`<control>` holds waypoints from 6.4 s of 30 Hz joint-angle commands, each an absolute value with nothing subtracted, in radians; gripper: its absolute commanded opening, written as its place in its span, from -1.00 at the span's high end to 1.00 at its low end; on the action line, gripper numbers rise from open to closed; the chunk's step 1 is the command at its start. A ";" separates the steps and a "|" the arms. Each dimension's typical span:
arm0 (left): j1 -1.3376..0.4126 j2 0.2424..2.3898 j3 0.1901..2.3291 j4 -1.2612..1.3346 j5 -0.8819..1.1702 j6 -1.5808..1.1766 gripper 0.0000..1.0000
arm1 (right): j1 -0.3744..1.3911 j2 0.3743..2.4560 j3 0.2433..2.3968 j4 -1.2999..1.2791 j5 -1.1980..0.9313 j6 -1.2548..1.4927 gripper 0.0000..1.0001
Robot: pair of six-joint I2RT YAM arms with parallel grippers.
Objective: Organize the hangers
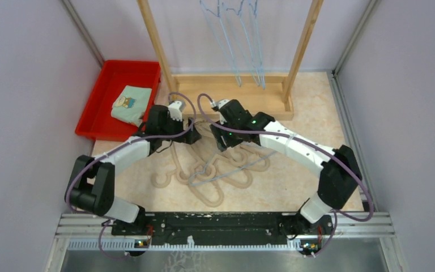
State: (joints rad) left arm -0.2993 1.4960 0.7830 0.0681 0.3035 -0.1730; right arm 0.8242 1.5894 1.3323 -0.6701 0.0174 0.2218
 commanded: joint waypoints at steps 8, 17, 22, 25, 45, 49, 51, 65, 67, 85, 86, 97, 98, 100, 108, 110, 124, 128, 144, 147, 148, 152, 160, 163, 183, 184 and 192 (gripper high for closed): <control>-0.454 1.382 0.747 -0.039 0.581 -0.065 -0.51 | 0.730 1.274 1.255 -0.664 0.178 0.309 -0.30; -0.536 1.554 0.820 -0.072 0.591 -0.020 -0.31 | 0.726 1.179 1.203 -0.709 0.206 0.334 -0.31; -0.541 1.640 0.847 -0.058 0.577 -0.029 -0.29 | 0.723 1.139 1.186 -0.725 0.224 0.340 -0.31; -0.541 1.665 0.856 -0.054 0.566 -0.043 -0.29 | 0.718 1.115 1.169 -0.733 0.232 0.346 -0.32; -0.548 1.690 0.851 -0.041 0.589 -0.077 0.05 | 0.692 1.095 1.135 -0.731 0.211 0.313 -0.34; -0.554 1.706 0.841 -0.045 0.591 -0.071 0.14 | 0.691 1.086 1.130 -0.734 0.216 0.314 -0.34; -0.555 1.710 0.841 -0.044 0.596 -0.072 0.26 | 0.690 1.080 1.122 -0.735 0.216 0.317 -0.34; -0.556 1.671 0.899 -0.126 0.560 -0.048 1.00 | 0.687 1.074 1.082 -0.699 0.203 0.324 -0.34; -0.555 1.655 0.909 -0.145 0.558 -0.042 1.00 | 0.685 1.074 1.079 -0.695 0.203 0.320 -0.35; -0.547 1.420 1.036 -0.340 0.061 0.017 1.00 | 0.662 1.043 1.084 -0.675 0.265 0.293 -0.35; -0.541 1.403 1.048 -0.360 0.035 0.025 1.00 | 0.659 1.039 1.089 -0.676 0.274 0.287 -0.35; -0.460 1.239 1.083 -0.517 0.254 0.098 1.00 | 0.640 1.046 1.116 -0.650 0.260 0.241 -0.35; -0.460 1.225 1.052 -0.521 0.259 0.080 1.00 | 0.640 1.049 1.114 -0.647 0.258 0.241 -0.35; -0.459 1.178 0.992 -0.487 0.262 0.055 1.00 | 0.640 1.048 1.108 -0.639 0.250 0.245 -0.35; -0.460 1.155 0.990 -0.439 0.351 0.013 1.00 | 0.638 1.049 1.094 -0.622 0.237 0.242 -0.35; -0.461 1.158 1.026 -0.433 0.360 0.006 1.00 | 0.638 1.048 1.092 -0.620 0.235 0.245 -0.35; -0.460 1.164 1.207 -0.511 0.328 0.047 1.00 | 0.638 1.058 1.093 -0.614 0.220 0.242 -0.35; -0.459 1.161 1.232 -0.508 0.333 0.041 1.00 | 0.638 1.063 1.091 -0.611 0.219 0.238 -0.35; -0.460 1.190 1.339 -0.520 0.112 0.032 1.00 | 0.639 1.078 1.109 -0.614 0.217 0.232 -0.35; -0.460 1.223 1.364 -0.541 -0.033 0.033 1.00 | 0.638 1.079 1.118 -0.619 0.220 0.225 -0.35; -0.459 1.236 1.379 -0.547 -0.088 0.039 1.00 | 0.638 1.080 1.121 -0.621 0.222 0.223 -0.35; -0.459 1.305 1.460 -0.554 -0.284 0.080 1.00 | 0.632 1.082 1.131 -0.618 0.224 0.215 -0.35; -0.464 1.346 1.593 -0.389 -0.419 0.140 1.00 | 0.629 1.090 1.153 -0.623 0.231 0.206 -0.35; -0.479 1.289 1.526 -0.255 -0.398 0.161 1.00 | 0.628 1.087 1.152 -0.623 0.239 0.206 -0.35; -0.511 1.453 1.694 -0.039 -0.403 0.344 1.00 | 0.617 1.120 1.183 -0.620 0.251 0.198 -0.35; -0.511 1.467 1.711 -0.044 -0.400 0.341 1.00 | 0.616 1.121 1.184 -0.620 0.252 0.198 -0.35; -0.511 1.575 1.826 -0.160 -0.340 0.286 1.00 | 0.606 1.116 1.177 -0.621 0.251 0.200 -0.35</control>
State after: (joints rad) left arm -0.5045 1.5402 1.7611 -0.1158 -0.3824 0.3149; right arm 0.6205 1.1236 1.1282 -0.6552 0.2352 0.2092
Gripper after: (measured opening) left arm 0.014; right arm 0.675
